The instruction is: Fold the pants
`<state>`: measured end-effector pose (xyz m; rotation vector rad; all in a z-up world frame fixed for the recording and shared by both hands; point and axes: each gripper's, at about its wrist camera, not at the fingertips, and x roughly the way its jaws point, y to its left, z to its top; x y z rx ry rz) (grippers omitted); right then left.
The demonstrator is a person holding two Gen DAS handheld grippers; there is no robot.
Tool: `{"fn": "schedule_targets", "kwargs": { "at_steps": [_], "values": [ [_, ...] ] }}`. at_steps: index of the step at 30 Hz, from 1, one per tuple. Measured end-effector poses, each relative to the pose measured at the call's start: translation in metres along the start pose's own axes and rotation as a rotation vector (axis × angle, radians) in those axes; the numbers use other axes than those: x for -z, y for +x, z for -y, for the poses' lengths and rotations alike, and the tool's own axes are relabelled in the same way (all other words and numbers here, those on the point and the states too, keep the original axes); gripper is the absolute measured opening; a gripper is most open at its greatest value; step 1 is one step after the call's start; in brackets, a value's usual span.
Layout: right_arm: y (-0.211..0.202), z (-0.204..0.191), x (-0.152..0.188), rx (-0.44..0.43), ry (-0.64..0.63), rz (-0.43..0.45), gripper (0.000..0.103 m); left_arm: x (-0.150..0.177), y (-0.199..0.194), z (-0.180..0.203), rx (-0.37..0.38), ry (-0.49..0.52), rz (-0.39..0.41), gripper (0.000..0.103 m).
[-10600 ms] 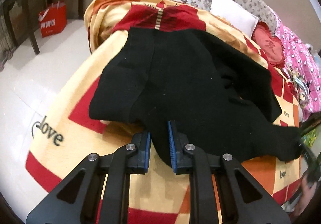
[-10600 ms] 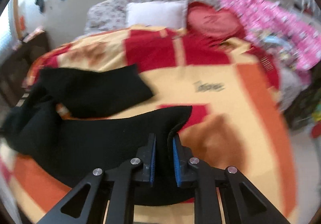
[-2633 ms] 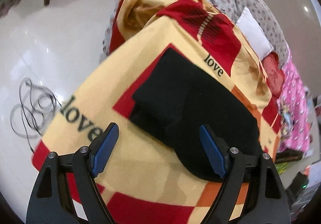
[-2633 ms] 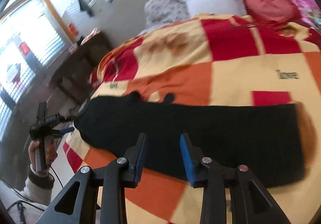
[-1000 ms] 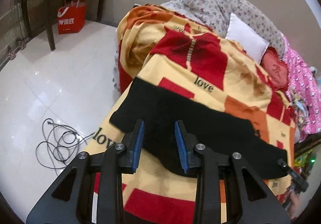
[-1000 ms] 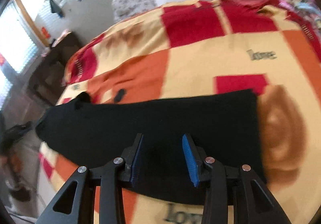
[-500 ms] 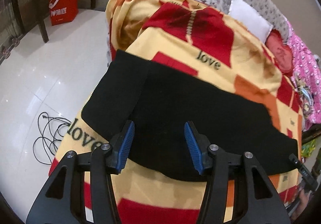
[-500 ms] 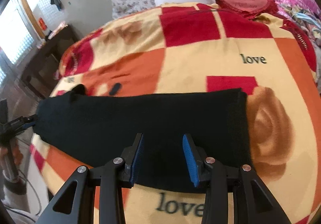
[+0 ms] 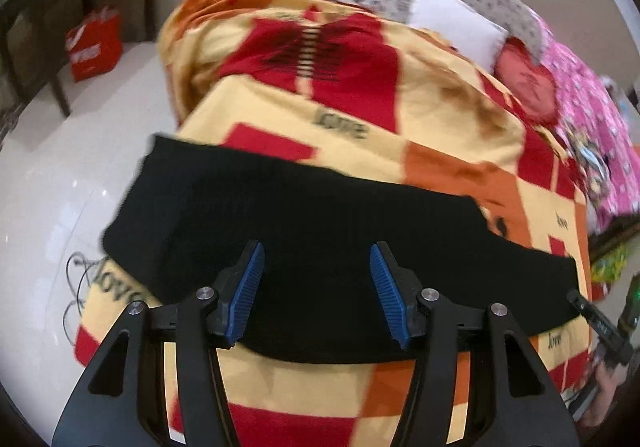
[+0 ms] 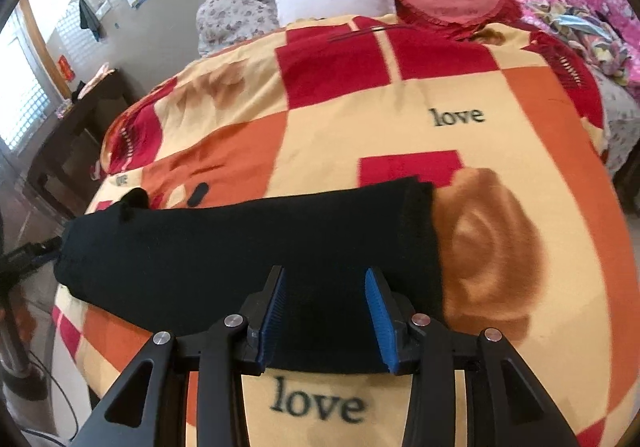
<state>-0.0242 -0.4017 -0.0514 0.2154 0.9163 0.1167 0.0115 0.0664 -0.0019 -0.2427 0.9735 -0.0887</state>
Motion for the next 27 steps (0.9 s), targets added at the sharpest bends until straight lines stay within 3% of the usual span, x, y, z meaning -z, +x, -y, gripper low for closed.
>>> {"fn": "schedule_targets", "kwargs": {
  "at_steps": [16, 18, 19, 24, 27],
  "values": [
    [-0.001, 0.012, 0.011, -0.005, 0.019, 0.002, 0.041, 0.019, 0.052, 0.167, 0.198, 0.338, -0.172, 0.058],
    [-0.005, 0.014, 0.012, -0.009, 0.022, 0.008, 0.041, 0.02, 0.059, 0.189, 0.232, 0.378, -0.197, 0.062],
    [-0.008, 0.016, 0.013, -0.016, 0.028, 0.012, 0.042, 0.02, 0.062, 0.197, 0.246, 0.39, -0.205, 0.066],
    [-0.024, 0.034, 0.024, -0.06, 0.084, 0.04, 0.046, 0.018, 0.085, 0.251, 0.297, 0.477, -0.262, 0.067],
    [-0.028, 0.045, 0.032, -0.039, 0.105, 0.042, 0.054, 0.019, 0.098, 0.28, 0.331, 0.514, -0.293, 0.067]
  ]
}}
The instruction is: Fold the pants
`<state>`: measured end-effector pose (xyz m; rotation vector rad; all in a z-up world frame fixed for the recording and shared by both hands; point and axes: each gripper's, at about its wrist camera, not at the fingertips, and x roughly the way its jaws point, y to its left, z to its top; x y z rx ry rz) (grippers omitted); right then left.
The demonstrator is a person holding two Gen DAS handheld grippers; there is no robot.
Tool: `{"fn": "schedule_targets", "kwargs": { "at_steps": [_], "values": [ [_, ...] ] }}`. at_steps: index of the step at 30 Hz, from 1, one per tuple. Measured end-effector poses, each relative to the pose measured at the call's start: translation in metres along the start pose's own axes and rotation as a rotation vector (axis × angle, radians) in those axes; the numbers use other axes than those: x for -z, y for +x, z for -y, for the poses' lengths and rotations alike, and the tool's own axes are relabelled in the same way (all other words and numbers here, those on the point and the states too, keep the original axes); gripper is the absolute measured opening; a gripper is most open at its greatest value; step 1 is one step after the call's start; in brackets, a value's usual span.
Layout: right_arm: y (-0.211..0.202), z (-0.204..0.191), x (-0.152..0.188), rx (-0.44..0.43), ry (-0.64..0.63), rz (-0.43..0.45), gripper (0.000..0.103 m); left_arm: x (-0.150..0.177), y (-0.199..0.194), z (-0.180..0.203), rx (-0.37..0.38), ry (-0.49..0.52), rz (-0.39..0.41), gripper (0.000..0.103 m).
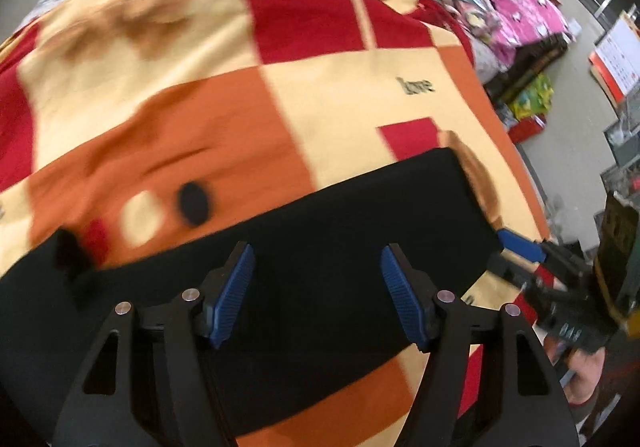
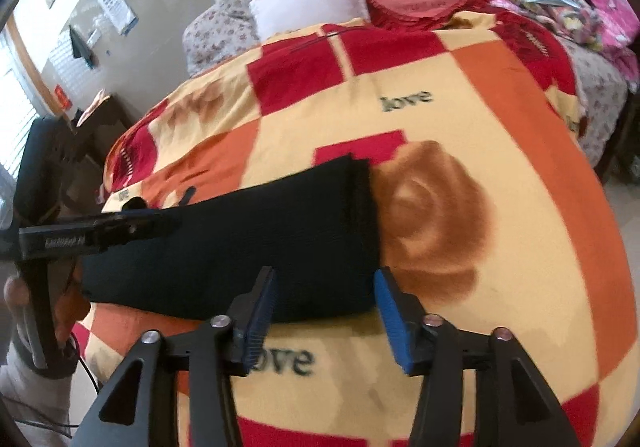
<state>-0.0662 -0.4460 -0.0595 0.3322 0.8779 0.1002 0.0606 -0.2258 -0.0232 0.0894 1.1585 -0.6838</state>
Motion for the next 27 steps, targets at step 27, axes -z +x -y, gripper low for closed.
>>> {"fn": "schedule_targets", "kwargs": {
  "at_steps": [27],
  "values": [
    [0.031, 0.008, 0.0, -0.294, 0.136, 0.105, 0.052, -0.063, 0.095, 0.117, 0.079, 0.451, -0.061, 0.052]
  ]
}}
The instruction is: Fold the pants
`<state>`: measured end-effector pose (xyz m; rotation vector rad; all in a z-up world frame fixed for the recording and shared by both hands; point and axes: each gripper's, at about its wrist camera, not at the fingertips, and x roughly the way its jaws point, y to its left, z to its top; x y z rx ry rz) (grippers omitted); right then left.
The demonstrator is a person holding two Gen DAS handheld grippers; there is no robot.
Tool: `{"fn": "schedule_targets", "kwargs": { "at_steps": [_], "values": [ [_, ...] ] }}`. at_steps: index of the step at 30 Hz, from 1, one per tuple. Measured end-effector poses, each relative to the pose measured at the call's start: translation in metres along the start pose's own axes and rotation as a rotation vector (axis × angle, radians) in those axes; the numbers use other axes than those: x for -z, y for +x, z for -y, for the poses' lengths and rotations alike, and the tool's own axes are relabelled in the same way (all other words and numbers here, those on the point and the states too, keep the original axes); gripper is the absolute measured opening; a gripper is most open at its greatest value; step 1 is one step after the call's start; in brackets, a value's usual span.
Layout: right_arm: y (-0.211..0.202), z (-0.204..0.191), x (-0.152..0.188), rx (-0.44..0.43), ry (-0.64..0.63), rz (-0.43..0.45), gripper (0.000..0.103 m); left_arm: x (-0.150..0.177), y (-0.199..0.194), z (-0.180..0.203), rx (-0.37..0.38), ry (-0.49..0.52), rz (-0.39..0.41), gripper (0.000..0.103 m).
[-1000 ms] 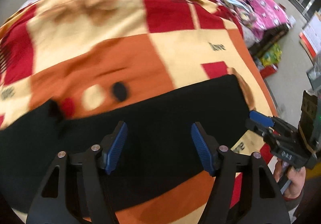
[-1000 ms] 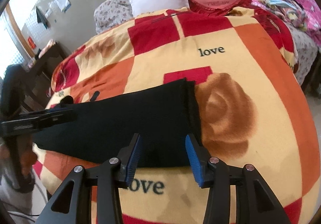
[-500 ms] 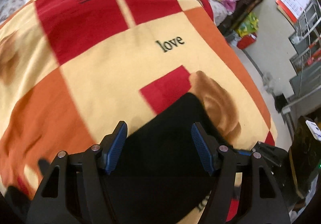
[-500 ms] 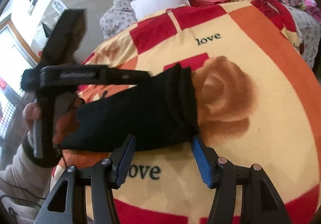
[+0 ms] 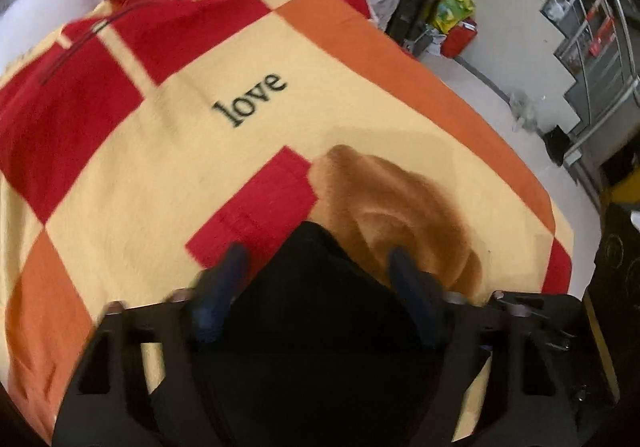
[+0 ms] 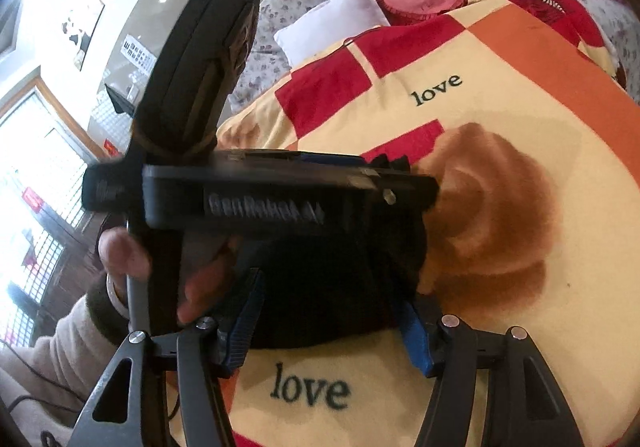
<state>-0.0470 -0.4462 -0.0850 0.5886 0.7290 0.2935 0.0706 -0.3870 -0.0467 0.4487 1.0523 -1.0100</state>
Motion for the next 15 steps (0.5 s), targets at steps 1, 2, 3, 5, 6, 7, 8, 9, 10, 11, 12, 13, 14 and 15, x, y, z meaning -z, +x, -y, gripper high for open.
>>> {"fn": "schedule_targets", "kwargs": {
  "at_steps": [1, 2, 3, 5, 6, 7, 8, 9, 10, 11, 12, 13, 14, 15],
  "values": [
    [0.004, 0.001, -0.001, -0.006, 0.015, -0.007, 0.039, 0.0, 0.0, 0.002, -0.001, 0.009, 0.002, 0.04],
    [0.009, 0.001, -0.001, -0.007, 0.024, -0.01, 0.03, -0.002, 0.0, 0.002, 0.0, 0.0, 0.005, 0.031],
    [0.011, 0.001, -0.002, -0.003, 0.025, -0.009, 0.027, -0.002, 0.001, -0.002, 0.007, -0.015, 0.008, 0.027],
    [0.008, -0.003, -0.005, -0.007, 0.015, 0.007, 0.021, -0.002, -0.002, -0.014, 0.053, -0.072, 0.006, 0.016],
    [0.006, -0.007, -0.007, -0.011, 0.008, 0.012, 0.021, -0.001, -0.007, -0.02, 0.084, -0.104, 0.011, 0.015],
    [0.003, -0.012, -0.009, -0.018, -0.005, 0.019, 0.02, 0.0, -0.016, -0.024, 0.104, -0.122, 0.033, 0.015],
    [0.0, -0.022, -0.012, -0.027, -0.03, 0.028, 0.019, 0.0, -0.024, -0.024, 0.112, -0.128, 0.055, 0.015],
    [-0.003, -0.029, -0.015, -0.036, -0.05, 0.034, 0.019, 0.002, -0.036, -0.025, 0.112, -0.132, 0.076, 0.015],
    [-0.006, -0.039, -0.018, -0.046, -0.076, 0.041, 0.019, 0.004, -0.05, -0.027, 0.107, -0.132, 0.101, 0.015],
    [-0.008, -0.052, -0.022, -0.063, -0.107, 0.045, 0.019, 0.007, -0.07, -0.03, 0.094, -0.133, 0.134, 0.015],
    [-0.009, -0.062, -0.025, -0.077, -0.131, 0.047, 0.019, 0.011, -0.086, -0.034, 0.084, -0.138, 0.159, 0.015],
    [-0.01, -0.077, -0.028, -0.095, -0.168, 0.05, 0.019, 0.017, -0.101, -0.038, 0.078, -0.146, 0.18, 0.015],
    [-0.01, -0.093, -0.029, -0.113, -0.207, 0.05, 0.019, 0.027, -0.123, -0.046, 0.07, -0.162, 0.209, 0.015],
    [-0.008, -0.108, -0.03, -0.131, -0.244, 0.045, 0.019, 0.033, -0.137, -0.054, 0.06, -0.176, 0.227, 0.015]
  ]
}}
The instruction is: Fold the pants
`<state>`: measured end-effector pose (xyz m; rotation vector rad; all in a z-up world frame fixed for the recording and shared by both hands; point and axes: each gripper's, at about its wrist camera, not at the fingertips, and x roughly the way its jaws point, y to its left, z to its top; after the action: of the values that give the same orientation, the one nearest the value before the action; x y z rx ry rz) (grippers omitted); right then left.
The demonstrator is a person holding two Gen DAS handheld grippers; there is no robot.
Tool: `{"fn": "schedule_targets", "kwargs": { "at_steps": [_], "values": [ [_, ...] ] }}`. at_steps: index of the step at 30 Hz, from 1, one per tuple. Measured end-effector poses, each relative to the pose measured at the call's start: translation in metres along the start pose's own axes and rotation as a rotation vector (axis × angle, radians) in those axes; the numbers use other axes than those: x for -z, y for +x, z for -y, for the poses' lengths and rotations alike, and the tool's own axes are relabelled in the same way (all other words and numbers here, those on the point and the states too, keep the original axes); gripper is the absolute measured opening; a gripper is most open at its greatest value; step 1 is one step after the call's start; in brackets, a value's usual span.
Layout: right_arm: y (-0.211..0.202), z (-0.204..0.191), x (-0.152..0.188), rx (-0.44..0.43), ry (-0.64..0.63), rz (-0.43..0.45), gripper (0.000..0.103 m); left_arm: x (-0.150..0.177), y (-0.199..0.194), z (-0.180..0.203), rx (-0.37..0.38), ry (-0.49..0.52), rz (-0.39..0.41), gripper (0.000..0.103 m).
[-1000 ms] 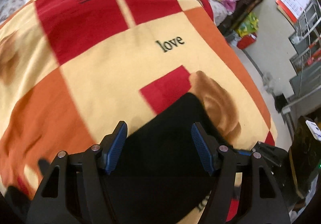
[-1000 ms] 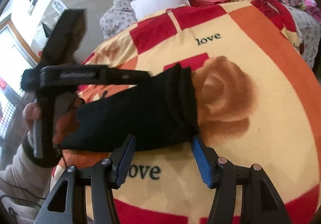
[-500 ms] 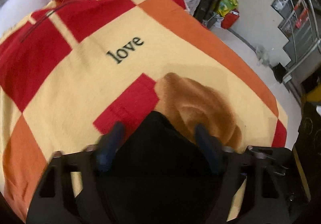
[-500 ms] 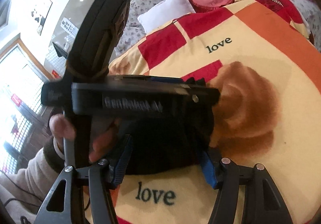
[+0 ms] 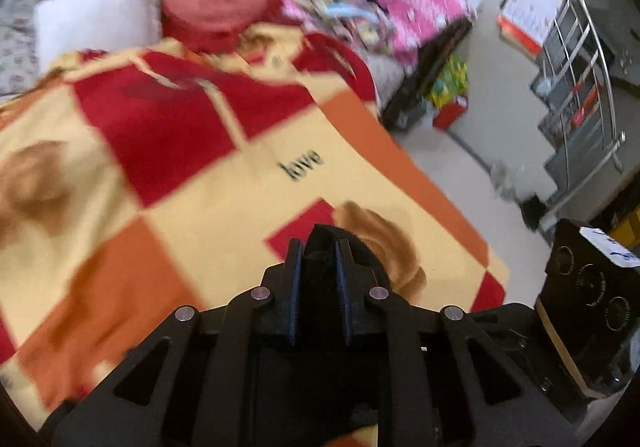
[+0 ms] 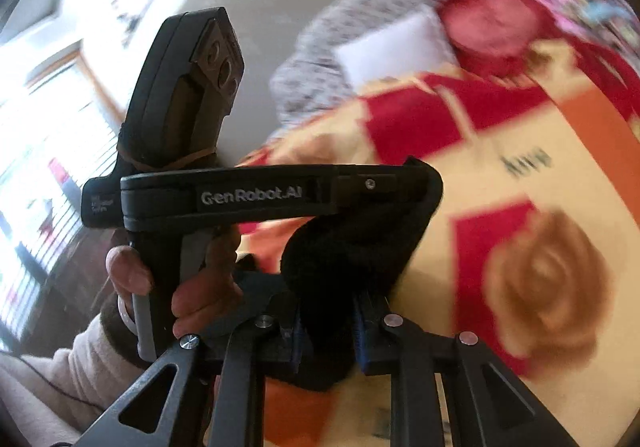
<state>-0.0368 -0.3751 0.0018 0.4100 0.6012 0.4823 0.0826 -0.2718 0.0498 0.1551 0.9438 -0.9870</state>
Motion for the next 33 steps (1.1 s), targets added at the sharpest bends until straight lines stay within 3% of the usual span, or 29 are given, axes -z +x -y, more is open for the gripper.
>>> {"fn": "schedule_targets", "kwargs": {
  "at_steps": [3, 6, 8, 11, 13, 16, 19, 20, 23, 26, 30, 33],
  "values": [
    [0.027, -0.034, -0.005, -0.065, -0.071, -0.039, 0.019, 0.02, -0.053, -0.031, -0.046, -0.067, 0.054, 0.015],
    [0.071, -0.066, 0.004, -0.137, -0.132, -0.135, 0.019, 0.053, -0.088, -0.069, -0.125, -0.167, 0.066, 0.016],
    [0.108, -0.078, 0.018, -0.189, -0.128, -0.225, 0.02, 0.081, -0.1, -0.095, -0.191, -0.254, 0.053, 0.016],
    [0.156, -0.085, 0.046, -0.168, -0.119, -0.398, 0.026, 0.123, -0.106, -0.132, -0.233, -0.404, -0.007, 0.016],
    [0.154, -0.091, 0.05, -0.182, -0.153, -0.429, 0.029, 0.144, -0.113, -0.145, -0.27, -0.461, -0.008, 0.016],
    [0.12, -0.094, 0.042, -0.27, -0.171, -0.411, 0.046, 0.165, -0.12, -0.145, -0.286, -0.487, 0.007, 0.019],
    [0.089, -0.075, 0.022, -0.169, -0.159, -0.302, 0.049, 0.174, -0.121, -0.131, -0.265, -0.489, 0.038, 0.045],
    [0.083, -0.069, 0.018, -0.118, -0.139, -0.273, 0.049, 0.177, -0.121, -0.128, -0.268, -0.487, 0.052, 0.047],
    [0.09, -0.041, 0.012, -0.007, -0.061, -0.249, 0.047, 0.178, -0.115, -0.118, -0.28, -0.484, 0.058, 0.047],
    [0.108, -0.031, 0.016, 0.071, -0.08, -0.27, 0.042, 0.175, -0.103, -0.111, -0.247, -0.499, 0.052, 0.047],
    [0.134, -0.029, 0.012, 0.147, -0.139, -0.292, 0.041, 0.174, -0.082, -0.119, -0.402, -0.549, -0.002, 0.047],
    [0.147, -0.033, 0.012, 0.189, -0.205, -0.301, 0.04, 0.181, -0.073, -0.127, -0.4, -0.589, -0.001, 0.048]
  ]
}}
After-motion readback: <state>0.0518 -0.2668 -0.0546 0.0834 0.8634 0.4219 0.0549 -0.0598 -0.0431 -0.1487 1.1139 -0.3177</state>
